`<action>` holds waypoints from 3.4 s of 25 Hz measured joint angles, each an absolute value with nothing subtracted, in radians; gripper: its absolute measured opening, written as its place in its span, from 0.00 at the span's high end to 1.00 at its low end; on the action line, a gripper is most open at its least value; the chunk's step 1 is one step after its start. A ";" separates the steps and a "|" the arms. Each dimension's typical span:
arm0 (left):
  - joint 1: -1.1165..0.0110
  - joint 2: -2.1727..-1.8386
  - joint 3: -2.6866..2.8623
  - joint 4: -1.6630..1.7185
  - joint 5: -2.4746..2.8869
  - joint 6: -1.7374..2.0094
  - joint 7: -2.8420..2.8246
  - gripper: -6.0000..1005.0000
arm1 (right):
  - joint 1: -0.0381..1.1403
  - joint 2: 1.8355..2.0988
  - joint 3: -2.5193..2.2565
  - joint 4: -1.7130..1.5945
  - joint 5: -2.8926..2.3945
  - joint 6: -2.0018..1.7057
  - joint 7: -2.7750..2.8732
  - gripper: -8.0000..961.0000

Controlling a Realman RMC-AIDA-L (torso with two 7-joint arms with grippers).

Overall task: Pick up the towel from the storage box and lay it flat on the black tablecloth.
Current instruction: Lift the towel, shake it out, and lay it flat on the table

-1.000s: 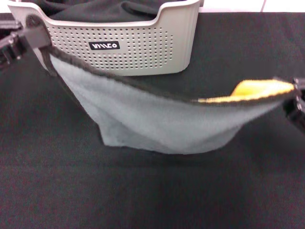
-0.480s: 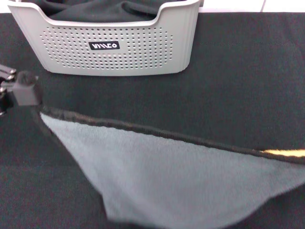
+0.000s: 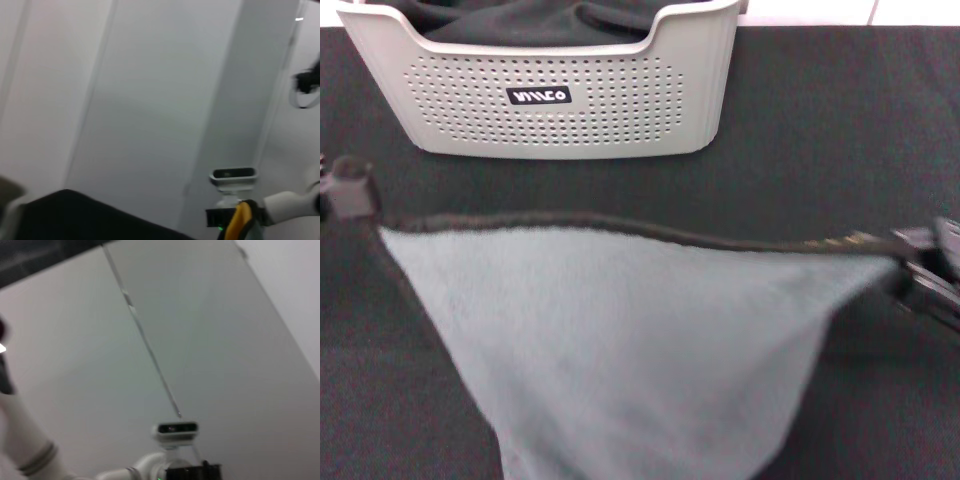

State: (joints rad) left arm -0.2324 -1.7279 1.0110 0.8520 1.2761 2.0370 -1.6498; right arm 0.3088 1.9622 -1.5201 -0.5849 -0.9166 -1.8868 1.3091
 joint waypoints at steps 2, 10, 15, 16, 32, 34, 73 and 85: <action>-0.272 -1.767 0.903 0.808 1.402 2.033 -1.623 0.96 | 0.360 1.976 -1.520 -0.527 -0.934 -1.828 1.299 0.98; -0.402 -1.881 0.625 0.707 1.760 1.858 -1.516 0.96 | 0.484 2.024 -1.538 -0.479 -1.030 -1.398 1.263 0.98; -0.404 -1.899 0.611 0.696 1.759 1.732 -1.505 0.96 | 0.497 2.022 -1.519 -0.485 -1.022 -1.285 1.232 0.98; -0.405 -1.901 0.607 0.696 1.758 1.717 -1.505 0.96 | 0.500 2.021 -1.515 -0.487 -1.022 -1.272 1.229 0.98; -0.407 -1.900 0.471 0.704 1.767 1.665 -1.500 0.96 | 0.522 2.021 -1.509 -0.551 -1.023 -1.196 1.208 0.98; -0.406 -1.904 0.471 0.703 1.769 1.659 -1.487 0.96 | 0.524 2.022 -1.510 -0.555 -1.024 -1.173 1.198 0.98; -0.317 -1.624 1.249 0.895 1.158 2.050 -1.741 0.97 | 0.025 2.006 -1.361 -0.906 -1.027 -2.020 1.581 0.98; -0.306 -1.565 1.312 0.998 1.135 2.052 -1.909 0.97 | 0.015 2.006 -1.375 -0.729 -1.046 -2.046 1.660 0.98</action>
State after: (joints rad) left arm -0.3060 -1.5646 1.3118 0.9981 1.1353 2.0523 -1.9091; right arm 0.0147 2.0063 -1.3748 -0.7295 -1.0457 -2.0458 1.6598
